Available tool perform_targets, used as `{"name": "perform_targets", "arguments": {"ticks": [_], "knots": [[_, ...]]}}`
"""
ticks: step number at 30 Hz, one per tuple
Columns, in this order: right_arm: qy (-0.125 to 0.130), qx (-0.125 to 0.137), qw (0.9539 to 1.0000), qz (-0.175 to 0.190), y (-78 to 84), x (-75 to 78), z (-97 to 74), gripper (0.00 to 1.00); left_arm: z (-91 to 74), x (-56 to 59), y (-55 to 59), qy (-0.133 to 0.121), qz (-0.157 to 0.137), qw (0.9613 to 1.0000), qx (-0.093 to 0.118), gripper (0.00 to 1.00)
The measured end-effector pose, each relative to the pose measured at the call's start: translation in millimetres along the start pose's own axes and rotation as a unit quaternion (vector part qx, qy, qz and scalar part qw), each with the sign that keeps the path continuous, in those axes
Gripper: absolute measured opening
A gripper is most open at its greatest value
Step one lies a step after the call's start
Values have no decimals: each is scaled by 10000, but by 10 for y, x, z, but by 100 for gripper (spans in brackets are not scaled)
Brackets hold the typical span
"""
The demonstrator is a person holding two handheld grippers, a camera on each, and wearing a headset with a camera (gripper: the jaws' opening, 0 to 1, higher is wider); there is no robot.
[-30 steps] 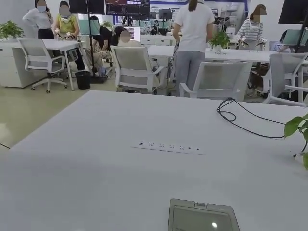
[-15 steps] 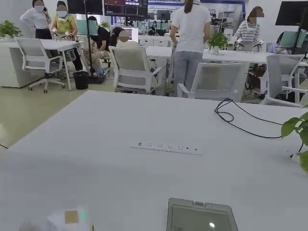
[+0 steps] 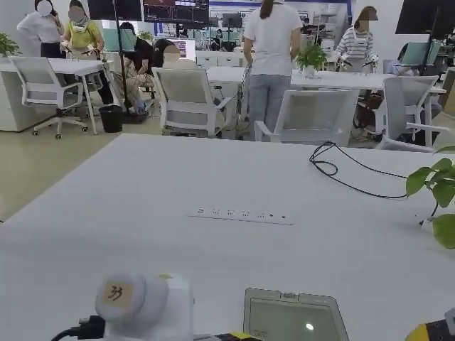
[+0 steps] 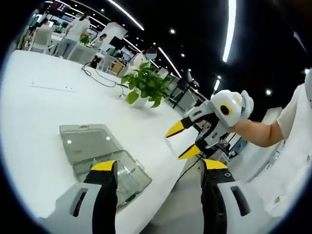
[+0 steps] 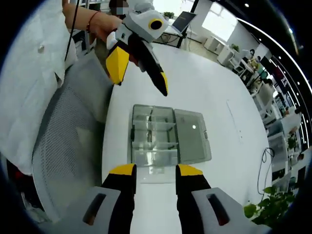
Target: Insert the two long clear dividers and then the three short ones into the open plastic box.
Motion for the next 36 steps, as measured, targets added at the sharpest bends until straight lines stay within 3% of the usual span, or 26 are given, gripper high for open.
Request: {"name": "perform_targets", "arguments": {"ticks": [1, 9, 17, 25, 31, 36], "knots": [[7, 9, 10000, -26, -53, -19, -5, 33, 29, 46, 20, 95, -234, 9997, -70, 68], [113, 38, 9998, -164, -321, -126, -18, 33, 184, 176, 19, 286, -920, 9953, 31, 44], [205, 47, 9993, -314, -502, -167, -27, 33, 255, 275, 88, 421, -1165, 9923, -89, 28], [205, -4, 9990, -400, -529, -181, -25, 33, 257, 319, 99, 560, -1351, 9892, -114, 8], [206, -84, 9987, -465, -520, -195, -1, 33, 267, 341, 122, 616, -1302, 9894, -159, 0], [170, -110, 9986, -497, -516, -206, 5, 33, 272, 345, 138, 605, -1305, 9894, -198, 0]]}}
Point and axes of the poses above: the centre of the closed fingertips' face, and the gripper's own axes: z roughly forward along the fingers, x roughly to its right, y roughly out of its underside, the point moved 4 cm from there along -z, roughly backward along the fingers, and after that the axes turned 6 degrees about -y, right-handed, at the moved point
